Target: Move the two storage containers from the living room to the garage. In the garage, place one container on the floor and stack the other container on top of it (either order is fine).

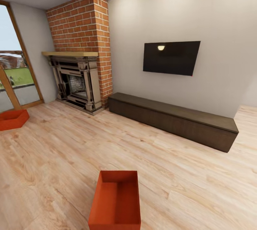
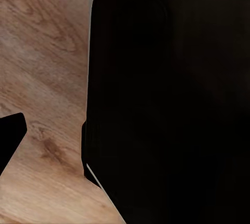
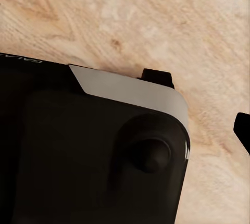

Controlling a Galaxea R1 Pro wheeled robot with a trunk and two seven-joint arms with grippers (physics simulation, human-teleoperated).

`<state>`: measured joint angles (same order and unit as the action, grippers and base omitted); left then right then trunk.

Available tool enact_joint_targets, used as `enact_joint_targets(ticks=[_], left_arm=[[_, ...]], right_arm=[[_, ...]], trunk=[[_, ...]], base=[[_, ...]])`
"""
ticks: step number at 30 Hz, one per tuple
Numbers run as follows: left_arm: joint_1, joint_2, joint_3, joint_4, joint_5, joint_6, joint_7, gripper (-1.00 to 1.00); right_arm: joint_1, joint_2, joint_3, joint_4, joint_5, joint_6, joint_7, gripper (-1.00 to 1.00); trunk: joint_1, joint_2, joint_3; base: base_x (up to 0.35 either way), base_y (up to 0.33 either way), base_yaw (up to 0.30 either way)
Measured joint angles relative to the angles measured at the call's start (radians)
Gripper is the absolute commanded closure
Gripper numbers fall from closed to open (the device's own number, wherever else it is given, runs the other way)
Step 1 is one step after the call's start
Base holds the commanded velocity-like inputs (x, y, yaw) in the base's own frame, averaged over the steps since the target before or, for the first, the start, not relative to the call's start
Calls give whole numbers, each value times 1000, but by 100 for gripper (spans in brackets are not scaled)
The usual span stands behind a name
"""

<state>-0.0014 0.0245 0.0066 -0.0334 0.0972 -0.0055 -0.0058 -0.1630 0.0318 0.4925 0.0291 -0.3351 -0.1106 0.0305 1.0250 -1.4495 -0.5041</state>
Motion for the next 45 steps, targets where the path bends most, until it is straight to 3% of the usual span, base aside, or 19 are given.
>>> enact_joint_targets(ticks=[10,31,45], left_arm=[[0,0,0,0,0,0,0,-100],[0,-2,0,0,0,0,-1,-100],[0,-2,0,0,0,0,0,-100]], right_arm=[[0,0,0,0,2,0,0,-100],[0,0,0,0,1,0,0,-100],[0,0,0,0,0,-1,-1,-100]], trunk=[[0,0,0],[0,0,0],[0,0,0]], base=[[2,0,221],[130,152,7],[6,1,-202]])
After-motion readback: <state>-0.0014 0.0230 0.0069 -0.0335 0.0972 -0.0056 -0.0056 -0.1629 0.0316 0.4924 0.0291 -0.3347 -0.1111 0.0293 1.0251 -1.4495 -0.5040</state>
